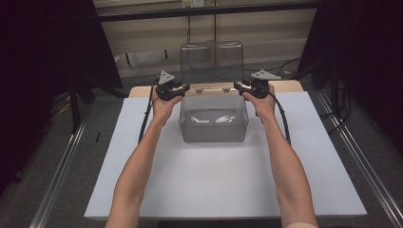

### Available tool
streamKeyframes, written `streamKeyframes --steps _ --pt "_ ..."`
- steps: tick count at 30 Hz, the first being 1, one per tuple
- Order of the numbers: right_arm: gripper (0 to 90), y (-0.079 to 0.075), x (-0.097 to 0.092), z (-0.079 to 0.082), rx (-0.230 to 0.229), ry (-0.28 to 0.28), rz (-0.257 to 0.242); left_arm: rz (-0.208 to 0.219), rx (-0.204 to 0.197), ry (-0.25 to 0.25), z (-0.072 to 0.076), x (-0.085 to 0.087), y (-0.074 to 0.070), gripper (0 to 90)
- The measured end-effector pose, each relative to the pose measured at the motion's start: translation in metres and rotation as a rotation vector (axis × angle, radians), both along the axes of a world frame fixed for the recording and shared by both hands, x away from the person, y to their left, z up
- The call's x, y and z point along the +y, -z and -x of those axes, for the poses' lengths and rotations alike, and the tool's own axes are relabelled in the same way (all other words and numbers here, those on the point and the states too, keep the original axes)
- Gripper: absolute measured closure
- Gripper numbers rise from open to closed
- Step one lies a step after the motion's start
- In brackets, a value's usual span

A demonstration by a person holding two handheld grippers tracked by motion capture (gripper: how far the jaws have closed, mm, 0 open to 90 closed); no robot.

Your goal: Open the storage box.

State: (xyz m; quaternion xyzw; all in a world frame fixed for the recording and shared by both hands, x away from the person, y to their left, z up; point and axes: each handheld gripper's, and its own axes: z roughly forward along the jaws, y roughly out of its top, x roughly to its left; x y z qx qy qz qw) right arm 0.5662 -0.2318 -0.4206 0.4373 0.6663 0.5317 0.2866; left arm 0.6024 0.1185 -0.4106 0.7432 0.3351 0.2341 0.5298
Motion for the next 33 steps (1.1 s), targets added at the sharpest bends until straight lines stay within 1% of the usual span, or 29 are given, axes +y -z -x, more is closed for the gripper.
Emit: streamKeyframes --steps 6,15,18,20,23,24,25,26,27,28,29,30,31,32,33 --pt "54.6 -0.0008 0.0003 0.0 0.014 0.007 -0.006 0.01 0.012 -0.015 0.0 -0.0006 0.0003 57.3" --pt "54.5 -0.0014 0.0004 -0.0001 0.023 0.011 -0.007 0.035 0.027 -0.018 -0.0006 -0.0005 0.0022 56.7" --pt "54.2 -0.0016 0.0008 0.0 0.029 0.02 -0.012 0.041 0.029 -0.029 -0.0008 -0.0007 0.0029 55.0" --pt "53.6 -0.0014 0.0001 -0.0002 0.036 0.022 -0.02 0.034 0.029 -0.034 -0.0009 -0.0003 0.0032 53.6" --pt "51.3 -0.0001 -0.0013 -0.0004 0.048 0.035 -0.038 0.031 0.025 -0.03 -0.0009 -0.0008 0.0037 53.5" --pt "51.5 0.0003 -0.0013 -0.0004 0.044 0.04 -0.032 0.022 0.024 -0.021 -0.001 -0.0012 0.0038 53.6" --pt "51.5 0.0004 -0.0009 -0.0004 0.042 0.033 -0.023 0.022 0.025 -0.005 -0.0011 -0.0018 0.0047 53.5" --pt "55.5 0.0001 0.0004 -0.0004 0.042 0.03 -0.007 0.037 0.03 0.009 -0.0007 -0.0044 0.0063 53.7" --pt "63.7 0.0 0.0028 -0.0002 0.046 -0.011 -0.008 0.035 0.015 -0.003 0.0007 -0.0059 0.0062 53.8" --pt "59.4 -0.0007 0.0054 0.001 0.03 0.0 0.03 0.001 0.005 -0.03 0.0011 -0.0069 0.0065 54.4" --pt "52.9 -0.0015 0.0056 0.001 0.033 0.027 0.049 0.005 0.012 -0.027 0.0005 -0.0054 0.0068 50.9" --pt "48.0 -0.0008 0.0051 0.001 0.033 0.046 0.058 0.035 0.027 -0.017 -0.0001 -0.004 0.0078 50.6" --pt "46.5 -0.0006 0.0037 0.001 0.035 0.054 0.055 0.032 0.029 -0.021 -0.0001 -0.0026 0.0078 49.4" --pt "47.4 -0.0001 0.0029 0.0012 0.037 0.05 0.047 0.028 0.022 -0.024 0.0004 -0.0027 0.0078 47.6" --pt "47.5 0.0003 0.0032 0.0016 0.031 0.047 0.047 0.029 0.021 -0.018 0.0005 -0.0033 0.0078 47.9"
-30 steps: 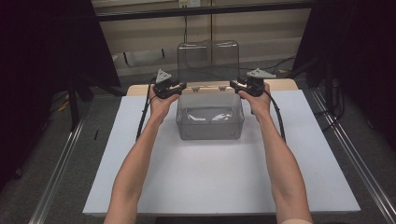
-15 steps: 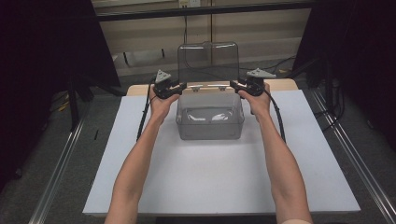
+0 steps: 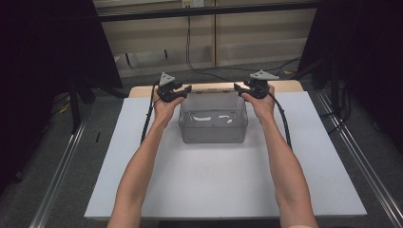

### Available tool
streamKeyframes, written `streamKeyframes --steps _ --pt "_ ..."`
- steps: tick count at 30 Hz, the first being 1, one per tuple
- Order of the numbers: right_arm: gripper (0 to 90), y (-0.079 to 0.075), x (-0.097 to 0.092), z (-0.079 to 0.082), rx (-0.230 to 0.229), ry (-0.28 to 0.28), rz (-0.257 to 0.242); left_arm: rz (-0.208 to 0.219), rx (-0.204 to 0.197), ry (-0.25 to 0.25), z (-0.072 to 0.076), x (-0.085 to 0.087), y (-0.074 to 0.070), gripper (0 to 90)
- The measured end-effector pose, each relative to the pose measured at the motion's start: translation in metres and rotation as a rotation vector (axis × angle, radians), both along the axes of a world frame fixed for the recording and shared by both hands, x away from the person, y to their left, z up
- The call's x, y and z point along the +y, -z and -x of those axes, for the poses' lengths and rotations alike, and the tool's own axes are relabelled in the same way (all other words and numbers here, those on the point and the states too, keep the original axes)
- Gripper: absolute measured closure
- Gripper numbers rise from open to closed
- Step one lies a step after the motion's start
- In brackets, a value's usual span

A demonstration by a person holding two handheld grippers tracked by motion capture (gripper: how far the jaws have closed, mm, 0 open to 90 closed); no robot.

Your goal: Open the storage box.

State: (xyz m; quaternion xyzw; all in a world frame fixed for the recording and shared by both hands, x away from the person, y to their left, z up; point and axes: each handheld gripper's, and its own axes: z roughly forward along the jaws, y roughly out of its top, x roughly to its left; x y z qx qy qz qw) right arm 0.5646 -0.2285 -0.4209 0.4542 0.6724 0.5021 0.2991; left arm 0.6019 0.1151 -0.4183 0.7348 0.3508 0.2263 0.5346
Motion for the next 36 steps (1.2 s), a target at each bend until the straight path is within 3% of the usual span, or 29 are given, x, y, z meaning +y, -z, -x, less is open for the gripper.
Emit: streamKeyframes --steps 2,8,11,14,16,19,24,28,30,34,36 --pt "46.5 0.0 0.001 0.001 -0.008 0.002 0.007 -0.004 -0.003 0.0 0.0 0.0 0.0 47.4" --pt "32.8 -0.005 -0.002 0.007 -0.024 0.005 0.003 -0.003 -0.006 -0.027 0.001 0.002 -0.001 31.7" --pt "27.4 -0.004 -0.004 0.013 -0.031 0.008 -0.011 0.013 -0.007 -0.029 0.006 0.004 -0.003 26.7" --pt "22.4 -0.004 -0.007 0.018 -0.039 0.003 -0.01 -0.02 -0.02 -0.024 0.012 0.004 -0.004 21.7" --pt "19.6 -0.005 -0.008 0.023 -0.048 0.007 -0.013 -0.002 -0.02 -0.036 0.016 0.005 -0.005 16.3" --pt "11.2 -0.009 -0.009 0.031 -0.054 0.013 -0.024 0.03 -0.023 -0.036 0.025 0.009 -0.007 12.9" --pt "1.8 -0.014 -0.008 0.047 -0.081 0.033 -0.028 0.034 -0.023 -0.048 0.041 0.018 -0.006 7.6" --pt "0.2 -0.014 -0.011 0.064 -0.105 0.049 -0.001 0.066 -0.017 -0.057 0.057 0.03 -0.006 4.3" --pt "0.5 -0.014 -0.014 0.074 -0.108 0.054 0.001 0.061 -0.029 -0.049 0.067 0.036 -0.004 3.4" --pt "1.1 -0.013 -0.019 0.094 -0.131 0.08 -0.001 0.094 -0.039 -0.053 0.085 0.046 -0.002 2.7" --pt "2.1 -0.013 -0.019 0.106 -0.146 0.098 0.009 0.083 -0.052 -0.056 0.095 0.05 -0.002 2.6"
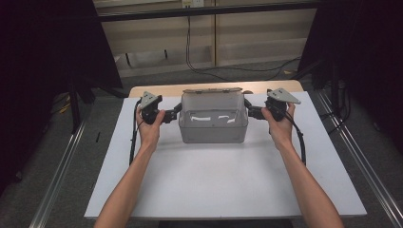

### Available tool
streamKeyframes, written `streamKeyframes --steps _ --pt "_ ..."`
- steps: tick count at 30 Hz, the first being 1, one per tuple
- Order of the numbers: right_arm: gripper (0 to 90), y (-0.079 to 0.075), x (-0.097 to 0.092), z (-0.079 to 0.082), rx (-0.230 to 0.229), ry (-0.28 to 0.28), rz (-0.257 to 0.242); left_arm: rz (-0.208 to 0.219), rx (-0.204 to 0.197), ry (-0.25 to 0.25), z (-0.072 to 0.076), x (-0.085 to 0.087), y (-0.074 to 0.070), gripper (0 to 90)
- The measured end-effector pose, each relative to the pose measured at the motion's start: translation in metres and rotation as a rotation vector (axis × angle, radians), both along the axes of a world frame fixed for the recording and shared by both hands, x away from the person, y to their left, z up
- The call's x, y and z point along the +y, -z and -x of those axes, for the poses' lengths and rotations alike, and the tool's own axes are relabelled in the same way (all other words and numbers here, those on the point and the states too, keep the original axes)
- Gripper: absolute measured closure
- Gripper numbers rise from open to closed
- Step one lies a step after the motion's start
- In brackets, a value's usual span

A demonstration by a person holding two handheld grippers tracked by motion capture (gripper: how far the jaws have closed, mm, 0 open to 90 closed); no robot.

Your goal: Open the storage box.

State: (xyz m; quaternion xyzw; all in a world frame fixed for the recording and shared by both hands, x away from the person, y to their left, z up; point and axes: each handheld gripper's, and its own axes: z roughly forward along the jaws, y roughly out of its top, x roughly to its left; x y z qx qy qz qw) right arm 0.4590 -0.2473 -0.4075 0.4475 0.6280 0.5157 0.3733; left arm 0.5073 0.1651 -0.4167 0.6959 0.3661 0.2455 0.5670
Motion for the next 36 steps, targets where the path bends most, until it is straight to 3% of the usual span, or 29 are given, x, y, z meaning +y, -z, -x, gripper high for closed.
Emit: streamKeyframes --steps 5,8,12,16,18,21,26,30,36 --pt "1.7 -0.001 0.0 0.027 -0.038 0.032 0.055 -0.01 -0.039 0.009 0.03 0.008 0.0 2.4" --pt "1.7 0.001 -0.005 0.046 -0.059 0.053 0.032 -0.003 -0.041 -0.007 0.049 0.013 0.004 2.6" --pt "0.8 0.008 -0.009 0.068 -0.052 0.069 0.056 0.024 -0.055 -0.032 0.073 0.021 0.009 3.0" --pt "0.5 0.014 -0.014 0.092 -0.055 0.084 0.041 0.029 -0.059 -0.046 0.095 0.03 0.014 3.0" --pt "0.5 0.018 -0.015 0.104 -0.055 0.089 0.035 0.035 -0.057 -0.054 0.106 0.036 0.017 3.0" --pt "0.4 0.022 -0.018 0.12 -0.07 0.099 0.064 0.022 -0.053 -0.069 0.121 0.042 0.019 2.8" --pt "0.1 0.024 -0.026 0.146 -0.07 0.117 0.042 0.014 -0.043 -0.085 0.148 0.052 0.023 2.7" --pt "0.0 0.028 -0.031 0.166 -0.07 0.129 0.06 0.045 -0.016 -0.123 0.164 0.06 0.026 2.7" --pt "0.0 0.03 -0.046 0.193 -0.049 0.166 0.058 0.059 0.001 -0.153 0.185 0.072 0.027 2.7"
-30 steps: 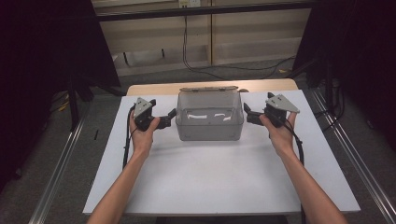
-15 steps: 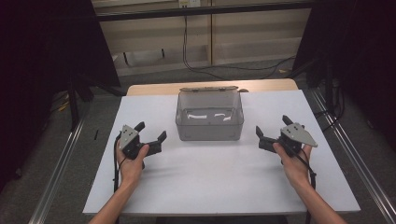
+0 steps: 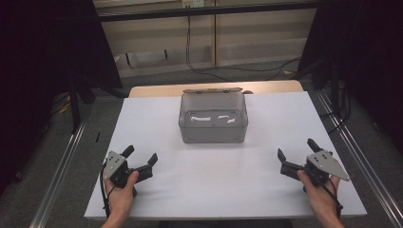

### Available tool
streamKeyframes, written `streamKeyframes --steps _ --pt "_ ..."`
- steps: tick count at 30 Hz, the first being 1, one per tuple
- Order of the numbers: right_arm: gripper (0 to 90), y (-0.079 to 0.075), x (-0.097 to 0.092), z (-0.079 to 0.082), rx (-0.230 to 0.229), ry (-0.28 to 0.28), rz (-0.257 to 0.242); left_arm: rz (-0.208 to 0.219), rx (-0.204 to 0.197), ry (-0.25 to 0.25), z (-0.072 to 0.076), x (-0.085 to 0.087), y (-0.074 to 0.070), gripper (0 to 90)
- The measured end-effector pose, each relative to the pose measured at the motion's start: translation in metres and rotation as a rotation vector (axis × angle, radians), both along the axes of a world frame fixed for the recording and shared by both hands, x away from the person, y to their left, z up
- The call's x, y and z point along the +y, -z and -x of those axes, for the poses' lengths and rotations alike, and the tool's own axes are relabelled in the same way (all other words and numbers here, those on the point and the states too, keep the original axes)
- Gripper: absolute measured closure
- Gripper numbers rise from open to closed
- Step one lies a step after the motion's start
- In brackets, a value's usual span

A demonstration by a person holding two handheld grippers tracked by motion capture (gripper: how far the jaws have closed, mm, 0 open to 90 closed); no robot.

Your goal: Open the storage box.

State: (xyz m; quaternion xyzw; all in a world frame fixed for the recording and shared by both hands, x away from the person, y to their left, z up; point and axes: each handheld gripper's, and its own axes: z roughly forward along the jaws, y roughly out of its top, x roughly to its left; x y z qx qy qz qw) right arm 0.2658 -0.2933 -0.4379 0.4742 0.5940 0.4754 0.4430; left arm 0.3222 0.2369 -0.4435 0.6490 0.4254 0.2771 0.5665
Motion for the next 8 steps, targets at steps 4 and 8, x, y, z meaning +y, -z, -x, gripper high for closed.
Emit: streamKeyframes --steps 4,8 --pt "0.0 0.0048 -0.0038 0.0093 0.003 -0.01 -0.021 -0.007 -0.001 -0.001 0.0013 -0.001 0.0013 2.7" --pt "0.0 0.0034 -0.0034 0.0054 -0.019 -0.005 -0.029 -0.023 0.0 -0.001 0.0005 0.0008 0.0015 2.9"
